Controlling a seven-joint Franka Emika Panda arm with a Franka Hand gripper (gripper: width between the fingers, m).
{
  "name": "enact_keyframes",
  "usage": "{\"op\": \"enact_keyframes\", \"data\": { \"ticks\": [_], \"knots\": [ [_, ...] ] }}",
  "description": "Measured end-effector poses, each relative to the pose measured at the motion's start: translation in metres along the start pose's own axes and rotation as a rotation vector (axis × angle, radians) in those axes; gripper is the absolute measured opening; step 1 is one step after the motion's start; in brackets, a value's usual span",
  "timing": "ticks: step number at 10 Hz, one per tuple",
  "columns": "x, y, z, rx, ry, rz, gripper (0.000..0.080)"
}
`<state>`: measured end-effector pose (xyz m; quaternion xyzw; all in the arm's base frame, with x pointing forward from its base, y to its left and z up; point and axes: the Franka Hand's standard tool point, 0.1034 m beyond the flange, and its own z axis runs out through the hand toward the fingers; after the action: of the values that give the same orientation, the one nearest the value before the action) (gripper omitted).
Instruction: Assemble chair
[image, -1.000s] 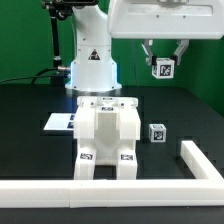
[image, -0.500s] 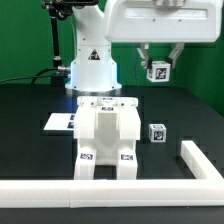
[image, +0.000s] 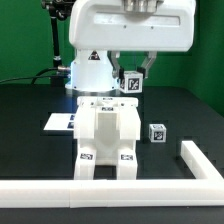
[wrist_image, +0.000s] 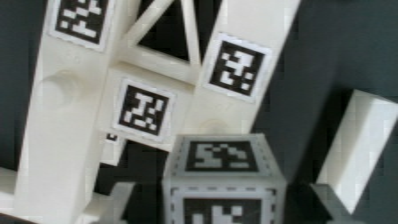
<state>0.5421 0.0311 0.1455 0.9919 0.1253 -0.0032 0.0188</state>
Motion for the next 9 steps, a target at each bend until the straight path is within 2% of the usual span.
{"op": "enact_keyframes", "data": {
  "ticks": [4,9],
  "knots": [
    [-0.002,-0.001,0.014,-0.005,-0.015,0.0,0.0282],
    [-0.003,-0.001,0.019,-0.008,-0.015,-0.003,0.0282]
  ]
}}
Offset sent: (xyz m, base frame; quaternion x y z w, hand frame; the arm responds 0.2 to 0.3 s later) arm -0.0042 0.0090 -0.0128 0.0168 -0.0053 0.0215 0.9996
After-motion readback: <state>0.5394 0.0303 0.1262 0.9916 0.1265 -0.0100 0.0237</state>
